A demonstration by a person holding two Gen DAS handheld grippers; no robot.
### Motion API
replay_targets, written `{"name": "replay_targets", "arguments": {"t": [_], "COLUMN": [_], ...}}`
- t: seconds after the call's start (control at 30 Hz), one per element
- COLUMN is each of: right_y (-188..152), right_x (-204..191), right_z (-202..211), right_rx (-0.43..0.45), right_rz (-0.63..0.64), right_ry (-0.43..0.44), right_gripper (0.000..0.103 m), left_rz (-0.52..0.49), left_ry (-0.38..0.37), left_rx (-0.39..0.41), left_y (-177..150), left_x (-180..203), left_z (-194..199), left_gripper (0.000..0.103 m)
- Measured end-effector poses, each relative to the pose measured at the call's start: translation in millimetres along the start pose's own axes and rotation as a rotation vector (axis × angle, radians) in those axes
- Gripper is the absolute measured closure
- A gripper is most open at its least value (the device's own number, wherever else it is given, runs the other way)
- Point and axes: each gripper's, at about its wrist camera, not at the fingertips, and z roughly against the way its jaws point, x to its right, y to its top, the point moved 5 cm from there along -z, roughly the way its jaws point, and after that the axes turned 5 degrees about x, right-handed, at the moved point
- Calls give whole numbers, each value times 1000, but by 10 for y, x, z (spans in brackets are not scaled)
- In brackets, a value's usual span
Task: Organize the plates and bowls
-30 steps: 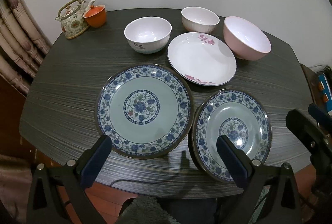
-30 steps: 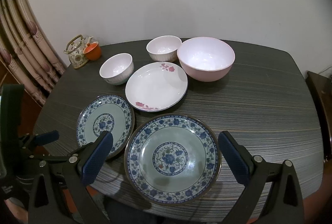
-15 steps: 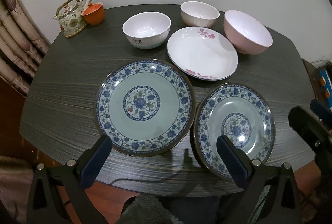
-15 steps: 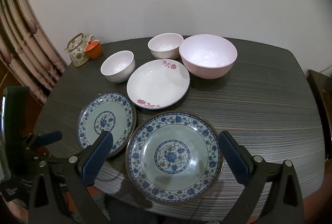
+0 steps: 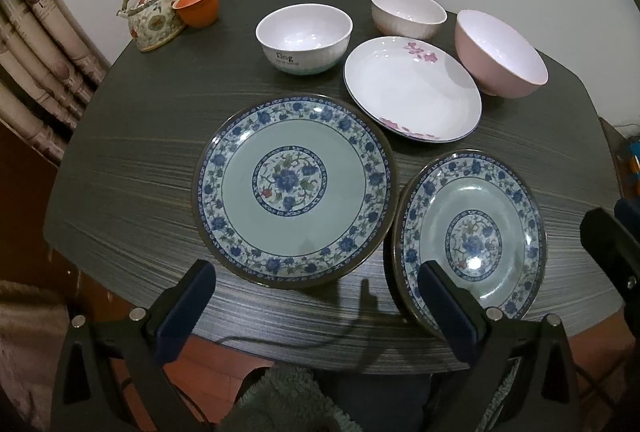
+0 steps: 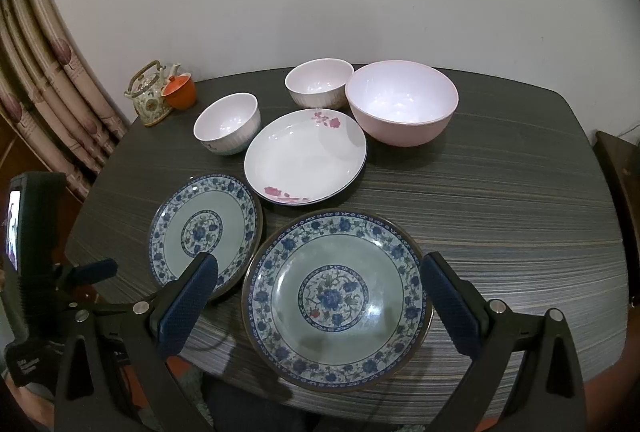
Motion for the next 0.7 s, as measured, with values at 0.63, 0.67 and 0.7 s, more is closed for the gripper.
{"name": "replay_targets", "arguments": {"t": [0.63, 0.67, 0.7], "right_y": [-12, -9, -19], "right_x": [-39, -44, -51], "right_z": [-2, 1, 2], "right_rx": [-14, -14, -14], "right_rz": [6, 6, 8], "right_ry": [4, 4, 4], "right_gripper": [3, 3, 3], "left_rz": [7, 7, 7], "left_ry": [-7, -9, -9], "left_rx": [1, 1, 2], "left_y": [23, 26, 23], "left_x": [12, 16, 15], "left_z": [15, 17, 17], "left_gripper": [0, 0, 0]}}
